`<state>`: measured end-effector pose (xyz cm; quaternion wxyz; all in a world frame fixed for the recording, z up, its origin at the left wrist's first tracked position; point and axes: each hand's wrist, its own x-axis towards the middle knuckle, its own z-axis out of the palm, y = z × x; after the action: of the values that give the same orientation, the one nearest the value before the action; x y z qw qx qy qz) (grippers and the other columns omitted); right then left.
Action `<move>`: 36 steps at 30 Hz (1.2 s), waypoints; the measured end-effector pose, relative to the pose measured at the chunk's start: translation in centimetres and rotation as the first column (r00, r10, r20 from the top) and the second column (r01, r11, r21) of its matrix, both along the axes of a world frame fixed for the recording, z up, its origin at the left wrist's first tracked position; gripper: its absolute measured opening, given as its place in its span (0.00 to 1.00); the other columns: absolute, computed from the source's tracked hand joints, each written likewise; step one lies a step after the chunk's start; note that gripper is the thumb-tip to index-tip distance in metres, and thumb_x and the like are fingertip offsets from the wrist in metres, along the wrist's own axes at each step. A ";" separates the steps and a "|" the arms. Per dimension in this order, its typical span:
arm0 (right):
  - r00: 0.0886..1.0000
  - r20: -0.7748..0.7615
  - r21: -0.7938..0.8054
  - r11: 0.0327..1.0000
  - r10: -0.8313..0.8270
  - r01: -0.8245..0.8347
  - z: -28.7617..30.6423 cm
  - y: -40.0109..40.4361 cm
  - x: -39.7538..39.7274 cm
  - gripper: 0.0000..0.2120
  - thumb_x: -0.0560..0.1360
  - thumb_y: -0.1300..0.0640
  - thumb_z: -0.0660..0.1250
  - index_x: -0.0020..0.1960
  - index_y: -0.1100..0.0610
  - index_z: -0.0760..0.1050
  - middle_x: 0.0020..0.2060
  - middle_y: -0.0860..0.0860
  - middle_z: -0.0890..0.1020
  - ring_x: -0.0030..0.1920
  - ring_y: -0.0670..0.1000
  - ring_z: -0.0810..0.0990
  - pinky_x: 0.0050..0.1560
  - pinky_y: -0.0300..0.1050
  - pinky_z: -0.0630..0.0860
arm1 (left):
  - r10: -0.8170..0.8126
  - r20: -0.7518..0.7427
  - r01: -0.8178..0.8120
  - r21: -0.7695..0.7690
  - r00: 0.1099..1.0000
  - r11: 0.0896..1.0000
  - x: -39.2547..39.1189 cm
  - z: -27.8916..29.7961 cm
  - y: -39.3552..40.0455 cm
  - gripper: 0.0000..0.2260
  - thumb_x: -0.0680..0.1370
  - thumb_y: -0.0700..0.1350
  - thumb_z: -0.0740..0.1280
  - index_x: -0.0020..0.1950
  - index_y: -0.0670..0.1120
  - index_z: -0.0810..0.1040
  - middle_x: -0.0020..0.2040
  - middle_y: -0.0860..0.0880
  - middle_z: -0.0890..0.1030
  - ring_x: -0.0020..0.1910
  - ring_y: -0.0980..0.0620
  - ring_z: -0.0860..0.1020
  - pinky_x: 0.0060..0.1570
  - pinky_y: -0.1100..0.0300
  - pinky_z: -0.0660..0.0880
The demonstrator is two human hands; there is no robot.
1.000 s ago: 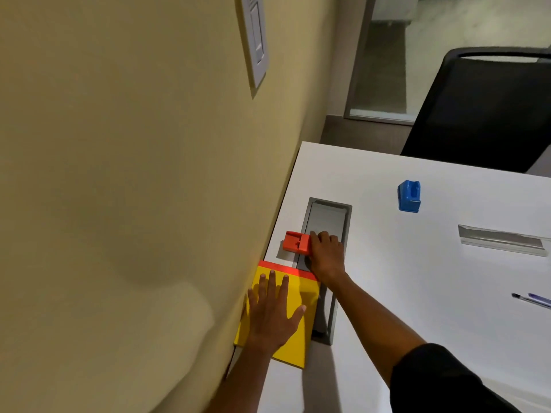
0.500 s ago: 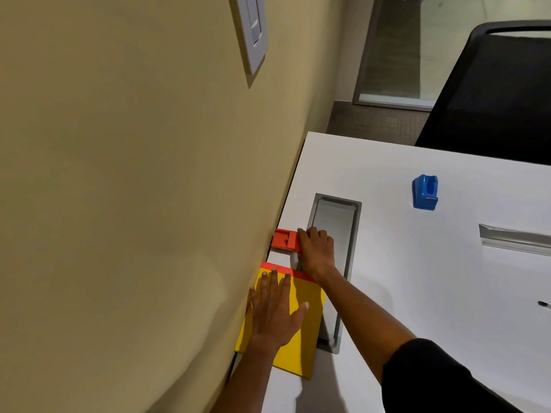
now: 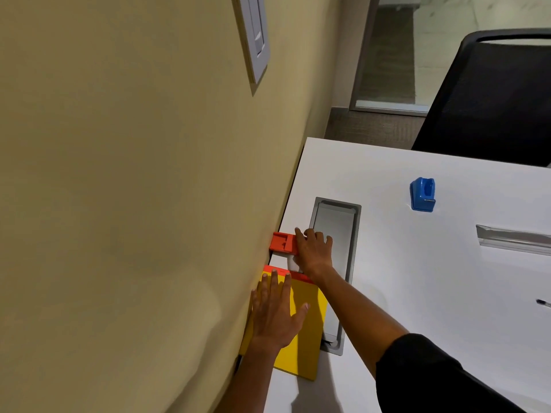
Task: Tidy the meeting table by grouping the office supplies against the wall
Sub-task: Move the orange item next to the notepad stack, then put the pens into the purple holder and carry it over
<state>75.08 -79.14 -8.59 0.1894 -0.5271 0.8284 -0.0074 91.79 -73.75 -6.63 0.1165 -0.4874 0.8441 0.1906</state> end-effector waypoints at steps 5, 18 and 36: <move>0.999 0.023 -0.071 0.997 -0.031 0.033 1.6 1.4 -0.2 0.36 0.76 0.43 0.65 0.78 0.51 0.51 0.74 0.56 0.62 0.74 0.60 0.61 0.74 0.62 0.56 | -0.024 -0.021 0.024 -0.014 0.999 1.000 -0.3 1.3 0.3 0.36 0.75 0.71 0.47 0.78 0.57 0.40 0.79 0.49 0.38 0.78 0.45 0.38 0.75 0.42 0.41; 0.985 -0.032 -0.059 0.984 -0.168 0.166 4.5 13.2 -0.6 0.38 0.76 0.31 0.50 0.79 0.47 0.42 0.80 0.53 0.45 0.79 0.58 0.44 0.76 0.63 0.45 | -0.111 -0.031 0.108 -0.071 0.993 0.992 1.0 5.3 5.1 0.37 0.75 0.70 0.49 0.79 0.55 0.42 0.80 0.47 0.41 0.79 0.43 0.40 0.74 0.39 0.43; 0.922 -0.220 -0.265 0.929 -0.319 0.258 16.2 35.9 9.3 0.41 0.75 0.28 0.49 0.79 0.46 0.39 0.79 0.52 0.42 0.79 0.59 0.42 0.75 0.65 0.43 | -0.262 -0.175 0.213 -0.256 0.949 0.943 9.5 13.2 23.1 0.39 0.73 0.73 0.48 0.78 0.56 0.42 0.80 0.48 0.40 0.78 0.43 0.39 0.74 0.38 0.42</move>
<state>84.39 -43.21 7.58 0.0138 -0.4132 0.9084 -0.0624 101.30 -50.65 6.54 -0.0081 -0.3694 0.9209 0.1239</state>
